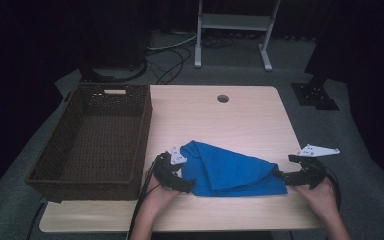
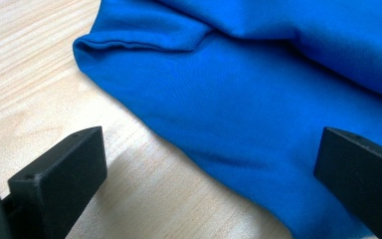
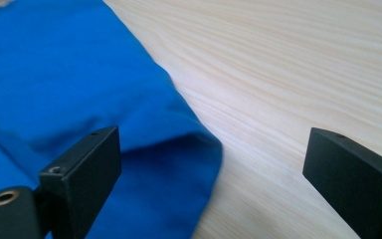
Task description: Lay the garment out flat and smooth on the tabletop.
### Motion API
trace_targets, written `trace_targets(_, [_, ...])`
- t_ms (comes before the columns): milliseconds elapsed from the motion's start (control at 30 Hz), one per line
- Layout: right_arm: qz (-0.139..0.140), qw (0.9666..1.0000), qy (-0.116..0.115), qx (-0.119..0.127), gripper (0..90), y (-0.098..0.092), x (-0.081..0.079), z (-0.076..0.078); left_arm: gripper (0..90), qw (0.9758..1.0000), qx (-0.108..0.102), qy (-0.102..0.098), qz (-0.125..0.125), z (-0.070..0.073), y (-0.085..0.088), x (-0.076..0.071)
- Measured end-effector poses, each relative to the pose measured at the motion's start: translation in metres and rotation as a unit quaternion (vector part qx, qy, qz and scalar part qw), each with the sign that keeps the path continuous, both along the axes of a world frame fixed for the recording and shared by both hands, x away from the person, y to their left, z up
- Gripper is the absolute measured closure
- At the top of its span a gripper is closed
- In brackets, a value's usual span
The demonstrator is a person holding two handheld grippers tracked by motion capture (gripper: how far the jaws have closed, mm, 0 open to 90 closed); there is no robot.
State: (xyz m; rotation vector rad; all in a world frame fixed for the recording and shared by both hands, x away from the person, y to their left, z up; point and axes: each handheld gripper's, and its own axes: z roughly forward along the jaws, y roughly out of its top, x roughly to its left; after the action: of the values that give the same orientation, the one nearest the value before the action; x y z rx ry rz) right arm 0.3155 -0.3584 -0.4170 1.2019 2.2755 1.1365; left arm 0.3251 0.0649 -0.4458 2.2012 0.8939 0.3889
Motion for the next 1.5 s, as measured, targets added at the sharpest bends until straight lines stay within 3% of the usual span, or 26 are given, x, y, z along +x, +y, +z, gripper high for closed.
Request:
trace_targets(333, [0.054,0.9983,-0.004,0.019,7.6,0.025,0.006,0.003,0.0,1.0000,0.000,0.000,0.000,0.000,0.000,0.000])
trace_targets(867, [0.130,0.9910,-0.003,0.030,8.6,0.061,0.007,0.002,0.0,1.0000,0.000,0.000,0.001,0.000,0.000,0.000])
trace_targets(1000, [0.159,0.9868,0.002,0.031,13.9,0.067,0.005,-0.001,0.0,1.0000,0.000,0.000,0.001,0.000,0.000,0.000])
trace_targets(1200, [0.194,0.9806,0.008,0.026,29.2,0.073,0.001,-0.005,0.0,1.0000,0.000,0.000,0.001,0.000,0.000,0.000])
trace_targets(1400, [0.213,0.9769,0.012,0.009,44.5,0.075,0.000,-0.011,0.0,1.0000,-0.001,0.000,0.001,0.000,0.000,0.000])
trace_targets(1500, [0.220,0.9753,0.017,0.006,57.7,0.074,0.001,-0.015,0.0,1.0000,-0.001,0.000,0.001,0.000,0.000,0.000])
